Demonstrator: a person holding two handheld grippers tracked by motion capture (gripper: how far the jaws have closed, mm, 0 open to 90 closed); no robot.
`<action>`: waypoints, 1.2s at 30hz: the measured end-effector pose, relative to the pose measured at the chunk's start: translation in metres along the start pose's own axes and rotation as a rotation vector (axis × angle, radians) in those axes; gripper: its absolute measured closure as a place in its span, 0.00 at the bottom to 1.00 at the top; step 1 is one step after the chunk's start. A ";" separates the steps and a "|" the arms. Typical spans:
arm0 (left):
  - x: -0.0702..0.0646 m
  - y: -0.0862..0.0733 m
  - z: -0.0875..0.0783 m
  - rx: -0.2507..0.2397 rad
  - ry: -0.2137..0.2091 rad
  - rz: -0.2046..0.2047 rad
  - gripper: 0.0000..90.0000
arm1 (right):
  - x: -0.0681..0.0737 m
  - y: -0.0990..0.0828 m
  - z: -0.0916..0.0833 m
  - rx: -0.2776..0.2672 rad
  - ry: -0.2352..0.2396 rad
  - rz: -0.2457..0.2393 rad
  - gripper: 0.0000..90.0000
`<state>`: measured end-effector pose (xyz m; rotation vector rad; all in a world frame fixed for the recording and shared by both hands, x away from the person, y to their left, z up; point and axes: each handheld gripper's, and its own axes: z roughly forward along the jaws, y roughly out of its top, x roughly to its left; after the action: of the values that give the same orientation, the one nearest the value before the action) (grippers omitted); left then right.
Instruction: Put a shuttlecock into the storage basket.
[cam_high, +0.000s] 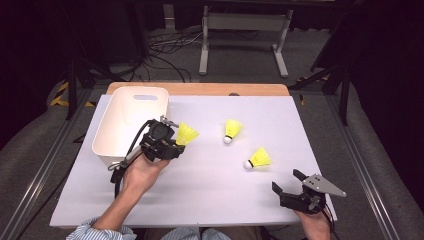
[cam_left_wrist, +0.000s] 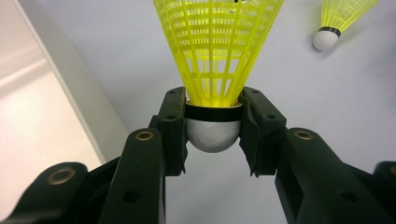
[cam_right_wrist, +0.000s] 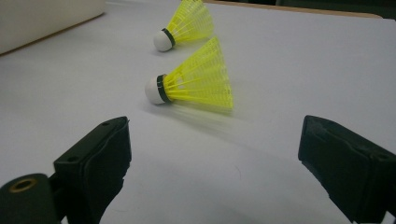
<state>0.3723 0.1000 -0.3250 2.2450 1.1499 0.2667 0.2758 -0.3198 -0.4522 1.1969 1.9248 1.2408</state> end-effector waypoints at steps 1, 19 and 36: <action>0.001 0.001 -0.001 -0.004 0.000 0.000 0.72 | 0.000 0.000 0.000 0.000 -0.001 -0.001 0.11; 0.011 0.009 -0.014 -0.027 -0.015 -0.024 0.72 | 0.000 0.000 0.000 -0.002 0.000 -0.001 0.11; 0.027 0.012 -0.027 -0.050 -0.014 -0.060 0.72 | 0.000 0.000 0.000 -0.001 0.003 -0.004 0.11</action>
<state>0.3854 0.1273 -0.2984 2.1620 1.1884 0.2525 0.2757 -0.3200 -0.4521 1.1904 1.9283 1.2417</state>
